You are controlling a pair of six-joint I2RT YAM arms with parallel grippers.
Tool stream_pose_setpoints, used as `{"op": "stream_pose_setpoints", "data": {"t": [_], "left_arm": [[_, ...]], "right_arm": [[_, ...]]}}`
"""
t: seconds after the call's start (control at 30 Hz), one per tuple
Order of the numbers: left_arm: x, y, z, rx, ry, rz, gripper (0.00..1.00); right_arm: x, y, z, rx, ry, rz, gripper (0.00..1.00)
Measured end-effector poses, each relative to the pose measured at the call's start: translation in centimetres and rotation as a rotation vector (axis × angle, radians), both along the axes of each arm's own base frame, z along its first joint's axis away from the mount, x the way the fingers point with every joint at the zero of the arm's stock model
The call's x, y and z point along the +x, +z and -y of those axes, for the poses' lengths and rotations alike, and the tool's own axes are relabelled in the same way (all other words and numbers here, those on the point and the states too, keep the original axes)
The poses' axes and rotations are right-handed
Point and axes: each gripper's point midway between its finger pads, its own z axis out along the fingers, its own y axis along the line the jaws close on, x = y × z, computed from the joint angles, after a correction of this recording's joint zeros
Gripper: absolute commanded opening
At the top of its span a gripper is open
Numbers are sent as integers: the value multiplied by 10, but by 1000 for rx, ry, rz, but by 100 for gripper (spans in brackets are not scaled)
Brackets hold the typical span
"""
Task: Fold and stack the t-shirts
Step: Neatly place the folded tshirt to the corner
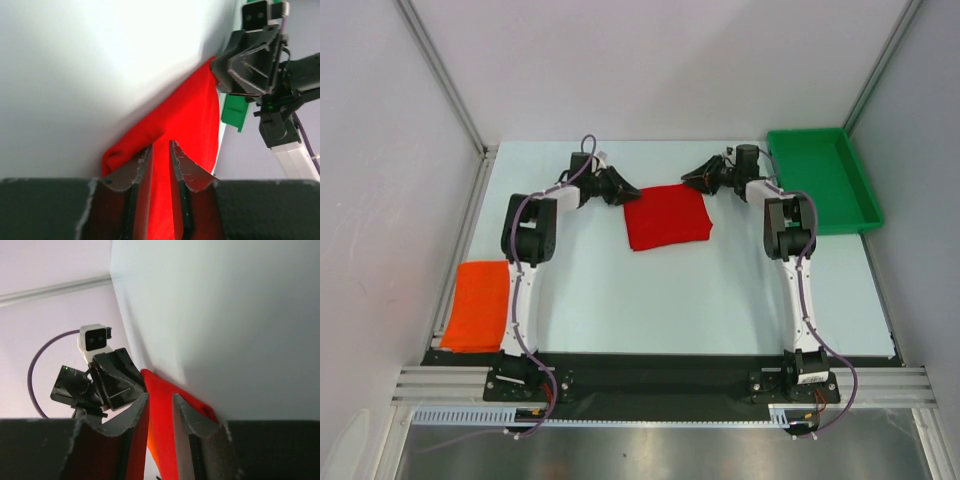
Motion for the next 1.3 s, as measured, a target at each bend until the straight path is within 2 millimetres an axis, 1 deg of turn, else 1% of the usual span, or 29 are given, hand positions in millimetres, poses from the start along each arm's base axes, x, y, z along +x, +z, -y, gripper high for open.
{"op": "stream_pose_setpoints", "data": {"t": [0.07, 0.13, 0.17, 0.23, 0.27, 0.33, 0.37, 0.4, 0.43, 0.5, 0.53, 0.57, 0.6, 0.63, 0.67, 0.7, 0.73, 0.77, 0.83, 0.9, 0.97, 1.07, 1.1, 1.13, 1.2, 1.3], "left_arm": [[3, 3, -2, 15, -9, -12, 26], [10, 10, -11, 52, -2, 8, 29], [11, 13, -18, 74, 6, 14, 31], [11, 22, -34, 118, 25, 18, 32], [9, 29, -45, 141, 38, 23, 33], [4, 52, -66, 189, 68, 53, 33], [-2, 67, -75, 207, 81, 69, 35], [-8, 84, -85, 225, 100, 93, 40], [-15, 104, -93, 237, 114, 122, 43], [-31, 137, -100, 248, 136, 175, 43], [-43, 152, -102, 250, 146, 197, 43], [-54, 164, -101, 249, 150, 218, 43], [-66, 172, -101, 247, 157, 229, 43], [-80, 175, -101, 243, 162, 223, 43], [-93, 174, -102, 240, 168, 213, 43], [-104, 171, -102, 237, 179, 198, 43], [-116, 161, -103, 238, 189, 159, 42], [-127, 151, -105, 240, 202, 122, 41], [-145, 129, -110, 255, 236, 36, 41], [-163, 108, -116, 280, 278, -61, 41], [-174, 98, -122, 305, 307, -115, 41], [-181, 97, -129, 336, 339, -138, 42], [-182, 98, -131, 345, 345, -137, 43], [-184, 99, -132, 352, 349, -139, 44], [-189, 99, -134, 363, 351, -152, 44], [-197, 98, -137, 377, 349, -177, 46]], "right_arm": [[8, 8, 6, 1, -23, 14, 31], [15, 15, 16, -8, -42, 22, 31], [19, 18, 23, -18, -54, 23, 33], [25, 23, 42, -61, -72, 20, 37], [26, 27, 52, -91, -82, 23, 43], [22, 32, 69, -164, -89, 21, 49], [18, 39, 79, -207, -92, 25, 53], [13, 46, 87, -254, -93, 27, 56], [6, 56, 94, -308, -91, 39, 60], [-11, 79, 98, -414, -72, 88, 67], [-26, 92, 96, -479, -53, 113, 70], [-44, 108, 91, -552, -26, 159, 76], [-57, 120, 82, -602, -2, 198, 80], [-74, 132, 69, -669, 28, 255, 82], [-94, 142, 52, -727, 73, 314, 88], [-114, 153, 33, -788, 118, 391, 90], [-129, 157, 18, -835, 154, 456, 92], [-154, 158, -4, -903, 221, 547, 99], [-189, 152, -37, -989, 336, 697, 100], [-226, 133, -65, -1090, 491, 861, 100], [-249, 108, -82, -1202, 644, 1019, 100], [-270, 78, -87, -1326, 848, 1166, 99], [-270, 72, -86, -1366, 898, 1207, 99], [-272, 69, -91, -1383, 940, 1253, 99], [-269, 65, -96, -1437, 1008, 1353, 98], [-267, 54, -99, -1496, 1111, 1450, 93]]}}
